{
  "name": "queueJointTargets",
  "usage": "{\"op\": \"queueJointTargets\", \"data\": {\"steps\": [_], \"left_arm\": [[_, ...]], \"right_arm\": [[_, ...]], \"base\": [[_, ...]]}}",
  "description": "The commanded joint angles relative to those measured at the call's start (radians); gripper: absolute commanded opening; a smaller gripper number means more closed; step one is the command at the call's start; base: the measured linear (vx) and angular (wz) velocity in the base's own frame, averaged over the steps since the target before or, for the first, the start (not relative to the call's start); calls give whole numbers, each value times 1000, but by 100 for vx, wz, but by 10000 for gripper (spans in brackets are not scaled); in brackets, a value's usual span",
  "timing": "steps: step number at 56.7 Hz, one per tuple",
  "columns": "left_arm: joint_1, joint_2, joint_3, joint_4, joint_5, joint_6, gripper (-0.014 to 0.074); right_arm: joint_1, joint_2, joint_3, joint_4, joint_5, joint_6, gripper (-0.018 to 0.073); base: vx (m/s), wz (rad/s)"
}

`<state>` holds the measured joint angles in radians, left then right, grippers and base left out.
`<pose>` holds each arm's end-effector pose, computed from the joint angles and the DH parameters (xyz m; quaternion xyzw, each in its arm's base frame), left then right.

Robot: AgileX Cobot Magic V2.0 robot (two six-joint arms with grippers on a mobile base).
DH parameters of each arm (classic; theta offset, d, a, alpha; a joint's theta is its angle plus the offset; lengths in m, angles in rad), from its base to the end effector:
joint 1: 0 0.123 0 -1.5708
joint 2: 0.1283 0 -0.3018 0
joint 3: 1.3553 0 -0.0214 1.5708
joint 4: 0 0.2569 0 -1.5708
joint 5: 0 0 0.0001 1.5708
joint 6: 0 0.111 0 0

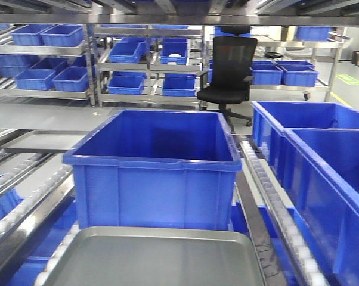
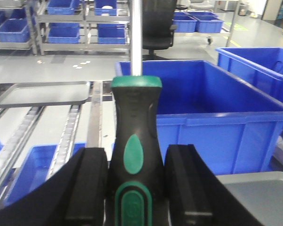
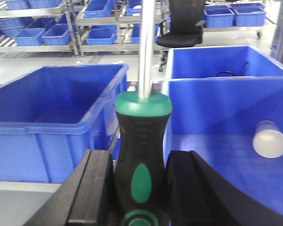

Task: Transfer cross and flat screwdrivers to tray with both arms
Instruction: 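Stop in front of the grey metal tray beside the large blue bin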

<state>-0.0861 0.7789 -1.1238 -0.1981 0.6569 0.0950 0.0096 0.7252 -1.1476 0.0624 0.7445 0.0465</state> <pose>0.1444 -0.0259 0.4641 0.0469 0.7771 -0.0933 0.6207 0.1232 0.0059 0.4686 0.0194 0.7845 0.0482 0.6180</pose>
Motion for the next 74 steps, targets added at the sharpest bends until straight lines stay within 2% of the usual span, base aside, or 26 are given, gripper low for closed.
{"op": "queueJointTargets", "data": {"steps": [1, 36, 46, 58, 66, 74], "left_arm": [[-7, -3, -26, -17, -91, -4, 0], [-7, -3, -26, -17, -91, -4, 0], [-7, -4, -26, -17, -219, -4, 0], [-7, -4, -26, -17, -244, -4, 0], [-7, -4, -26, -17, -215, -7, 0], [-7, 15, -26, -17, -76, -7, 0]], "right_arm": [[0, 3, -27, -1, -96, -4, -8], [0, 3, -27, 0, -105, -4, -8], [0, 3, -27, 0, -124, -4, -8], [0, 3, -27, 0, -123, -4, -8], [0, 3, -27, 1, -96, -3, -8], [0, 36, -27, 43, -14, -6, -8]], "base": [[3, -13], [1, -2], [0, 0], [0, 0], [0, 0], [0, 0]]}}
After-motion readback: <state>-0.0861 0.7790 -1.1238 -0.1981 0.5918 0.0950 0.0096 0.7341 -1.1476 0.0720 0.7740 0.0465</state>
